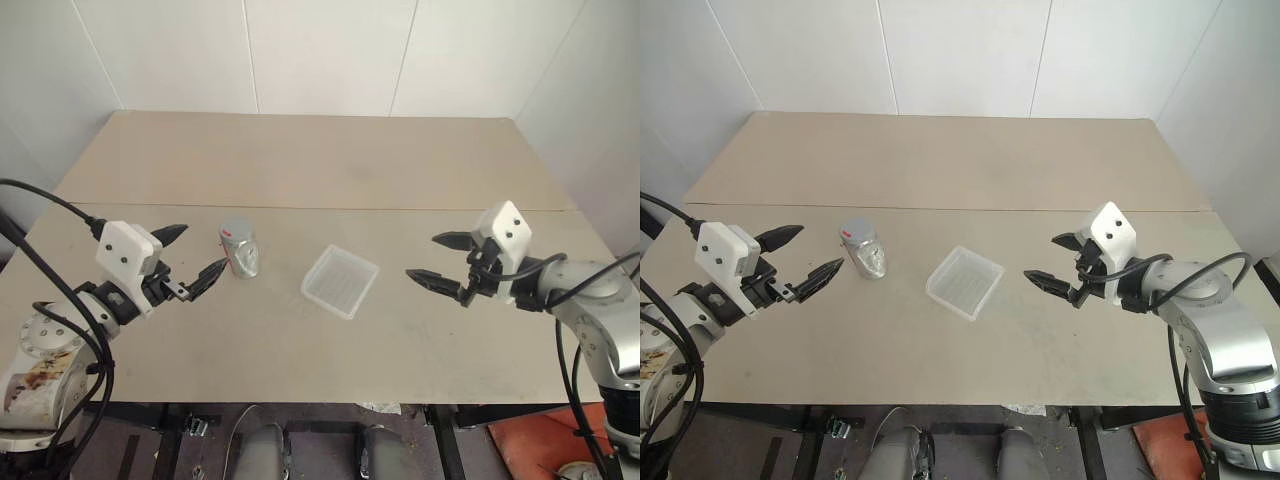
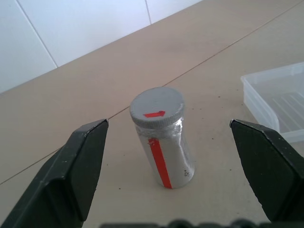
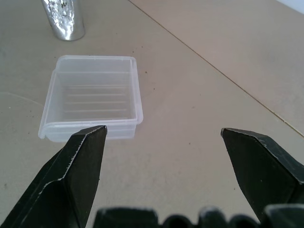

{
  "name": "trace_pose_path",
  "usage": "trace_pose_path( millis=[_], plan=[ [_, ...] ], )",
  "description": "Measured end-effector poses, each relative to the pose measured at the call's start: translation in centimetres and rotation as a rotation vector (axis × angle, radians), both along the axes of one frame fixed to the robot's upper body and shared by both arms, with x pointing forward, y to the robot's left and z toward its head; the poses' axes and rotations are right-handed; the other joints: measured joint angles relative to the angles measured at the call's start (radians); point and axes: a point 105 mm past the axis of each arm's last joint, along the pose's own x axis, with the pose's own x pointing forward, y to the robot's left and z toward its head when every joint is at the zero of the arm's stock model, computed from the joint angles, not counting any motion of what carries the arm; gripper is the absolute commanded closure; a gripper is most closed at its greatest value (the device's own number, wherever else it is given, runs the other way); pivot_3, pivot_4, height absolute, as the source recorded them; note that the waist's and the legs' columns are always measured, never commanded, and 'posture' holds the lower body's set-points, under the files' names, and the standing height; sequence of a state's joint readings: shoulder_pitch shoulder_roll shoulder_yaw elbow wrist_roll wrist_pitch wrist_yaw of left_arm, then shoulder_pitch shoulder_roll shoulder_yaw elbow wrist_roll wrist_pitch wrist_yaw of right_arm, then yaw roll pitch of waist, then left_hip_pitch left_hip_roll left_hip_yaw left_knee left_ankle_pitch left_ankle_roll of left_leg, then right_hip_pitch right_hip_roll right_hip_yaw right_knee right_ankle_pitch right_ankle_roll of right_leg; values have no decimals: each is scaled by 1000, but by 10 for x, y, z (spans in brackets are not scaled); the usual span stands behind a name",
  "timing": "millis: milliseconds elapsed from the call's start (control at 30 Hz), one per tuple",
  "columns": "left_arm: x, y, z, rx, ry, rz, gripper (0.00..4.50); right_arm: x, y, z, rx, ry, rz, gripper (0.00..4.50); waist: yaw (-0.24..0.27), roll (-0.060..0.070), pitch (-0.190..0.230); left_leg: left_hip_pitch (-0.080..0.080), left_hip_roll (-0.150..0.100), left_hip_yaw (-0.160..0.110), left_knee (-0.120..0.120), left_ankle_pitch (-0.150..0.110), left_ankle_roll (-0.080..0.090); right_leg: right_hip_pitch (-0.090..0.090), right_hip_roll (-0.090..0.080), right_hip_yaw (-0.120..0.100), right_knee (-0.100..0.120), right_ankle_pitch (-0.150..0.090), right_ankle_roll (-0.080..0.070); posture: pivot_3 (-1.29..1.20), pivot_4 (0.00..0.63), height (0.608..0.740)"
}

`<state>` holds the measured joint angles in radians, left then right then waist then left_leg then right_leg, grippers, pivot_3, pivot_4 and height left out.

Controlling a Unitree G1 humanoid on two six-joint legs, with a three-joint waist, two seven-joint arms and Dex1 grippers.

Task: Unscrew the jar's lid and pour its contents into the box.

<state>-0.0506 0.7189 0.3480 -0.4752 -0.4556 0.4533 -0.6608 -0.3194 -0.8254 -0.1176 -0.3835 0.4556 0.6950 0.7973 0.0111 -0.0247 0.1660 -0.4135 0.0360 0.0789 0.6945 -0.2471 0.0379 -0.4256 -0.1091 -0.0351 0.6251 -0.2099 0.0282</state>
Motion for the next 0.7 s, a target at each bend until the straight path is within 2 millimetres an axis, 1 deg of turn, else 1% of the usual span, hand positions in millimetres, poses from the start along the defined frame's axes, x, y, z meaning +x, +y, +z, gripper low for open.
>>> trace_pose_path(
  millis=[67,200,267,333,433,567,633,700],
  plan=[
    [2,1,1,-2,-6,-8,40,-1,-1,0,1,0,-7,0,0,0,0,0,0,0,0,0,0,0,0,0,0,0,0,0,150,740],
    [9,1,1,-16,-15,-20,40,-4,-1,-5,-3,19,-1,0,0,0,0,0,0,0,0,0,0,0,0,0,0,0,0,0,150,740],
    [12,-1,4,-19,-29,-27,40,-3,0,-1,-3,8,7,0,0,0,0,0,0,0,0,0,0,0,0,0,0,0,0,0,150,740],
    [12,-1,4,-17,-32,-30,40,0,3,8,-1,-18,26,0,-3,0,0,0,0,0,0,0,0,0,0,1,0,0,0,0,150,740],
    [8,2,-1,-8,-13,-32,40,3,9,24,0,-63,59,0,-8,0,0,0,1,0,-1,0,0,-1,0,0,0,0,0,0,150,740],
    [-2,16,-6,-1,14,-11,40,1,21,26,-9,-55,147,0,-8,0,0,0,1,0,0,0,0,-1,0,0,0,0,0,0,150,740],
    [-8,20,-1,-12,6,-16,40,1,29,29,-17,-59,189,0,-9,0,0,0,1,0,0,0,0,-1,0,0,0,0,0,0,150,740],
    [-14,19,3,-13,-4,-32,40,0,36,36,-14,-86,232,0,-8,0,0,0,2,0,0,0,0,-1,0,0,0,0,0,0,150,740]
  ],
)
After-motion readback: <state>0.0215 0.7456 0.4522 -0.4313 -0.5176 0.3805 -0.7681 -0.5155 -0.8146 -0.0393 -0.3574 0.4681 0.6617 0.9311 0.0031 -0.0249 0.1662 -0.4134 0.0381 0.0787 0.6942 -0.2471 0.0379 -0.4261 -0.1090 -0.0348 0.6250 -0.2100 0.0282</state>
